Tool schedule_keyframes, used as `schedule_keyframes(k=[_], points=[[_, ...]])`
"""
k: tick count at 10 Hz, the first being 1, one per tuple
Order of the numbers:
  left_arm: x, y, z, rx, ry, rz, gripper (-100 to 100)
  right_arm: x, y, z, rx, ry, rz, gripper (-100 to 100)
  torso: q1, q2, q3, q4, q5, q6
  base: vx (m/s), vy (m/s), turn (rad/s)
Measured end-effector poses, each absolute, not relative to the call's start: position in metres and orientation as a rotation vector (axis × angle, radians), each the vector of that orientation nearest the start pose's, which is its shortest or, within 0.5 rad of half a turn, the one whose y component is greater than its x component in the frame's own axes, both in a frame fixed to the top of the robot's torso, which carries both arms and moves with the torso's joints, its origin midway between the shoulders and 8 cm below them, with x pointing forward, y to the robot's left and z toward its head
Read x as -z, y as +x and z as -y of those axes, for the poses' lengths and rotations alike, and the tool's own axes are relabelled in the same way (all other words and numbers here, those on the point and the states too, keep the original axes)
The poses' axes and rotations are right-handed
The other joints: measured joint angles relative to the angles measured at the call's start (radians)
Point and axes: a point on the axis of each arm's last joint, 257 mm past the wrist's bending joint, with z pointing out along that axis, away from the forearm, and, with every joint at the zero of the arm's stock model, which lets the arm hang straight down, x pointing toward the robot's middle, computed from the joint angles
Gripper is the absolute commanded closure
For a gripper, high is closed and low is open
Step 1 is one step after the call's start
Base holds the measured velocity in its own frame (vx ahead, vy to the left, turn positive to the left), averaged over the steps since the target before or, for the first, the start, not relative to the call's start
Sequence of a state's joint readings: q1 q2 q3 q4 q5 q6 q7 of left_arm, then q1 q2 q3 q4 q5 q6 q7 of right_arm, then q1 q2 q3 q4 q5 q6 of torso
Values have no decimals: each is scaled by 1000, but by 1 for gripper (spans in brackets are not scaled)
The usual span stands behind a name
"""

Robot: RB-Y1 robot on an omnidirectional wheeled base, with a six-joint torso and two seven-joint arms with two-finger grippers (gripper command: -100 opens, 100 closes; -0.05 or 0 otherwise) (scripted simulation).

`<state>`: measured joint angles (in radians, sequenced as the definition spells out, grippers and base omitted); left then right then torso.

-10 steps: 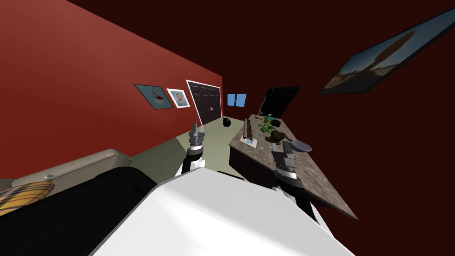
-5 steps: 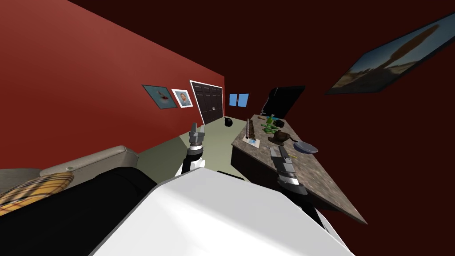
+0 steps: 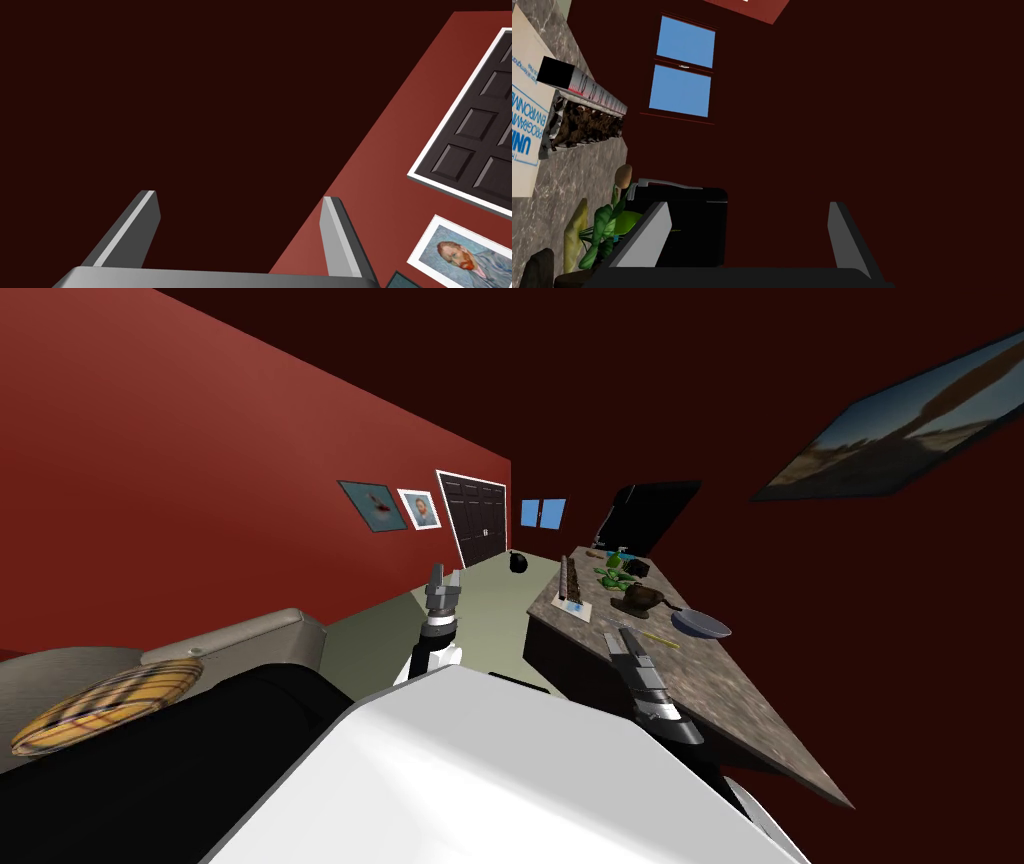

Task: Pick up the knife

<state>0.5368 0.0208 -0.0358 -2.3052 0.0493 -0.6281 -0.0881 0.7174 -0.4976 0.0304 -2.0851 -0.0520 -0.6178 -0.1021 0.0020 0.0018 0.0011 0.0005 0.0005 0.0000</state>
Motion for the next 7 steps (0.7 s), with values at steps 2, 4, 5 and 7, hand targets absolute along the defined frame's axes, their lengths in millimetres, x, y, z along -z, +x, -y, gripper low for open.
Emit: schedule_keyframes(k=[2,4,5,7], points=[[-47,314,-272,1298,-554,-532,0,141,315,282,-1301,647,-1269,-100,0,1,0,0,0,0,-35,40,85],[-47,314,-272,1298,-554,-532,0,164,307,286,-1287,650,-1355,-100,0,0,0,0,0,0,-20,24,19],[-46,314,-272,1298,-554,-533,0,166,305,287,-1286,641,-1376,-100,-1,0,0,0,0,0,-30,31,126],[-47,314,-272,1298,-554,-532,0,187,295,292,-1266,642,-1459,-100,-1,0,0,0,0,0,-24,25,32]])
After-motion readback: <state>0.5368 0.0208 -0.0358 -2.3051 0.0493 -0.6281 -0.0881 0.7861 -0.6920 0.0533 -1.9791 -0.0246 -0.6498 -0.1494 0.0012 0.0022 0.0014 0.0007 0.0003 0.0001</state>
